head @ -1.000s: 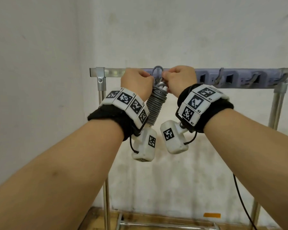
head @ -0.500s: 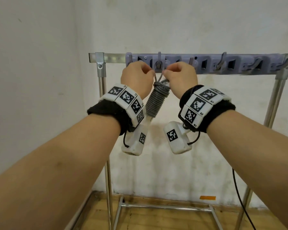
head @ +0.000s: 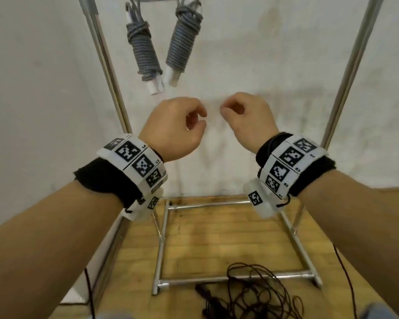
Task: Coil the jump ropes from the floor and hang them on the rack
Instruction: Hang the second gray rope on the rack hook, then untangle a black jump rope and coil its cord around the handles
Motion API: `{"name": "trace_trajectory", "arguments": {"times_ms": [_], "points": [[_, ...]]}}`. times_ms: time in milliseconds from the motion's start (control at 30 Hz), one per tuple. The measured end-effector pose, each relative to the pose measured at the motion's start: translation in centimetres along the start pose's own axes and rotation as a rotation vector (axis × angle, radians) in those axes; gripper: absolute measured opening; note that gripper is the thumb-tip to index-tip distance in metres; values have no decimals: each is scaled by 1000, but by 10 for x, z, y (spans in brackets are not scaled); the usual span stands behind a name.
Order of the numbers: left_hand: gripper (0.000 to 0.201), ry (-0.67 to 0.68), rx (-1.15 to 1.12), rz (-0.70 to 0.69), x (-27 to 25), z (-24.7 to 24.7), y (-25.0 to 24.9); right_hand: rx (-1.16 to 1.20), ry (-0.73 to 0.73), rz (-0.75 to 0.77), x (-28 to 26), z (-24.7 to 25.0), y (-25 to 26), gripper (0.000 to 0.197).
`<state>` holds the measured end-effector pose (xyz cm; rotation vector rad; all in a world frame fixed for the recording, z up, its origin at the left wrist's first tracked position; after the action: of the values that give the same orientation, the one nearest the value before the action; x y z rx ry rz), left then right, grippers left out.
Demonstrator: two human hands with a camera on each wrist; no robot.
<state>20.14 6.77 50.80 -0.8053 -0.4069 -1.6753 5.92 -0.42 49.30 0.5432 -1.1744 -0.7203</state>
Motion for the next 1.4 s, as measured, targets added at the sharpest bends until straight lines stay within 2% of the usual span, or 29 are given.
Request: {"name": "trace_trajectory", "arguments": {"times_ms": [167,267,433,567,733,833,933,1067,1167,1267,1333,1400], "points": [[14,389,119,9,-65,-58,1,-176,297,-133,-69,-9,-56,11],[14,542,134,27,-102,-92,2,-257,430,-181,-107,-15,-85,14],[17,657,76,43,-151,-154,-2,-405,617,-274,-173,-28,-139,18],[23,799,31,34,-188,-213,0,-470,780,-479,-223,-42,-196,20],[24,920,-10,41,-221,-296,2,-661,981,-656,-261,-45,-278,22],[17,1019,-36,24,-247,-347,-4,-656,1040,-744,-286,-42,-326,21],[21,1054,-105,29,-276,-392,-13,-670,1109,-828,-314,-38,-372,25],[29,1170,-189,77,-314,-446,-22,-661,1112,-918,-350,-34,-425,48],[37,1270,-228,130,-341,-482,-26,-684,1191,-945,-375,-39,-452,58],[43,1311,-226,164,-363,-510,-29,-720,1207,-922,-392,-42,-467,43],[42,1305,-255,212,-374,-521,-31,-725,1139,-855,-396,-43,-471,28],[31,1289,-292,249,-380,-526,-33,-643,1016,-787,-391,-43,-469,22]]}}
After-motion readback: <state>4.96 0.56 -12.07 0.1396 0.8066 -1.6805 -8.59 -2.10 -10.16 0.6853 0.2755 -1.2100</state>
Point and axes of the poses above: each hand's wrist, its own x-axis towards the middle knuckle, its own z-axis out of the back of the hand, y = z × x, the point moved 3 cm from there along x, towards the middle knuckle, and after that the axes turned 9 degrees about x, right-handed, at the moved point
